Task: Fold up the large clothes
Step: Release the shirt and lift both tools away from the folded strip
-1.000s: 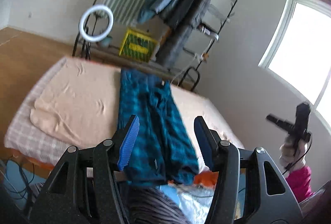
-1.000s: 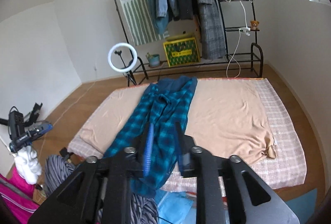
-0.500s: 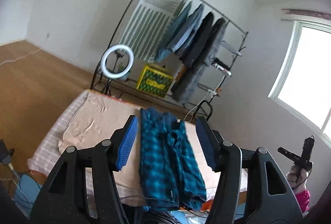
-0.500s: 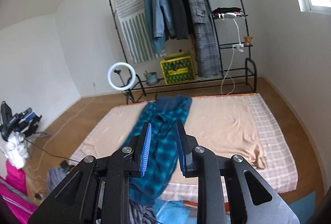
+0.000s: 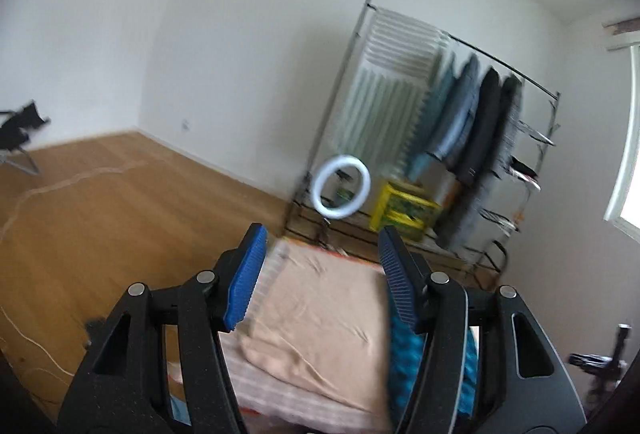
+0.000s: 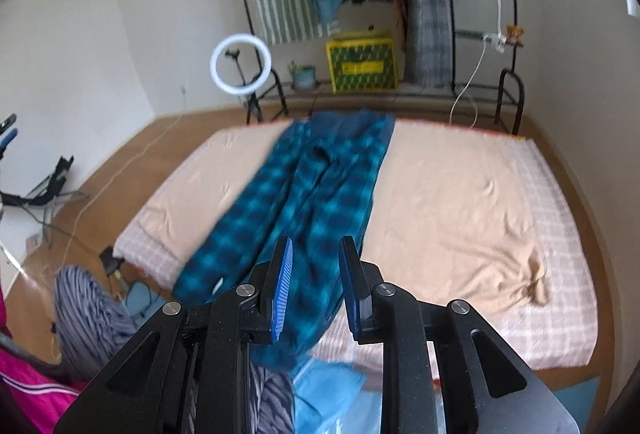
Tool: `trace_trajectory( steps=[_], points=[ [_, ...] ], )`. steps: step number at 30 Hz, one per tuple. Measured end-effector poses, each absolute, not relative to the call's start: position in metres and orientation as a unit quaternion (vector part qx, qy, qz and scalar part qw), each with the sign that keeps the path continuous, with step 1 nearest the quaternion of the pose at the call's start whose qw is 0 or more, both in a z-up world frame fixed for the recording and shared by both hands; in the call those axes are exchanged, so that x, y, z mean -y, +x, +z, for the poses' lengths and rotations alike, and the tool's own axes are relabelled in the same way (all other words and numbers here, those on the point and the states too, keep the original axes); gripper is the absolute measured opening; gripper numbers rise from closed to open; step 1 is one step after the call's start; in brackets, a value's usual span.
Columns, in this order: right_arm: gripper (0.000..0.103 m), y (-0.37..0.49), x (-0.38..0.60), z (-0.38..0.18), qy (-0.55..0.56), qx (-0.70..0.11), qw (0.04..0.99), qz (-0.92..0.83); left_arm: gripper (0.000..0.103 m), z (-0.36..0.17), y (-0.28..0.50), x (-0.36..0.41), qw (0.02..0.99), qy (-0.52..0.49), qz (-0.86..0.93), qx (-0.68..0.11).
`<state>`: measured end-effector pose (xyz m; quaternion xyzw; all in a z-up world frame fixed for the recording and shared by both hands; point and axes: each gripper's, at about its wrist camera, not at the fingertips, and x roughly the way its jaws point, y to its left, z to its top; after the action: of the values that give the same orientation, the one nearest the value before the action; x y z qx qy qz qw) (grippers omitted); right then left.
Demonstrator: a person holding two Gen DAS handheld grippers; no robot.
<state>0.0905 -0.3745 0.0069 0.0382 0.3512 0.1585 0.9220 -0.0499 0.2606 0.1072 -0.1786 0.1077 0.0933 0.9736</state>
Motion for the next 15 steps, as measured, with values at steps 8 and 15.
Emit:
trace_trajectory(
  steps=[8, 15],
  points=[
    [0.028, 0.111, 0.333, -0.029, 0.041, -0.39, 0.895, 0.211, 0.059, 0.033, 0.019, -0.242, 0.955, -0.208, 0.023, -0.21],
    [0.04, 0.139, 0.241, -0.141, 0.001, -0.469, 0.846, 0.254, 0.059, -0.08, 0.112, -0.13, 0.902, -0.234, -0.107, -0.347]
  ],
)
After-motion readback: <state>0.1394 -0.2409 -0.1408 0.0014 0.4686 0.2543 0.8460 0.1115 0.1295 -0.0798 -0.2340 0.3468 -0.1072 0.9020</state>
